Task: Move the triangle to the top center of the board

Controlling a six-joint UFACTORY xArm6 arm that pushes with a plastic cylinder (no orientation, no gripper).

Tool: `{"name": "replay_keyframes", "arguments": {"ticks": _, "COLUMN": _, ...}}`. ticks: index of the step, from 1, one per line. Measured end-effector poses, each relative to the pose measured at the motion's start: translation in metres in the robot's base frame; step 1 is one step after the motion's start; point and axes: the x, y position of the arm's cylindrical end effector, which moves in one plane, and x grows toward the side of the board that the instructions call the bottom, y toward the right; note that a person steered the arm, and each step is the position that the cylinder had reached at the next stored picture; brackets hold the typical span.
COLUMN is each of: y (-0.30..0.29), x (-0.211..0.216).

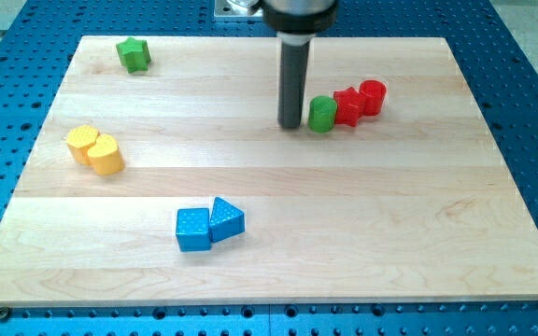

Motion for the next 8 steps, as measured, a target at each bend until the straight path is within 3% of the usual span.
{"name": "replay_keyframes", "arguments": {"ticks": 1, "y": -0.001, "x": 0.106}}
{"name": "replay_keyframes", "arguments": {"ticks": 2, "y": -0.022, "x": 0.184}}
{"name": "replay_keyframes", "arguments": {"ticks": 3, "y": -0.05, "x": 0.187}}
{"name": "replay_keyframes", "arguments": {"ticks": 5, "y": -0.051, "x": 0.155}}
{"name": "replay_keyframes", "arguments": {"ticks": 6, "y": -0.052, "x": 0.186}}
{"name": "replay_keyframes", "arguments": {"ticks": 8, "y": -0.068, "x": 0.112}}
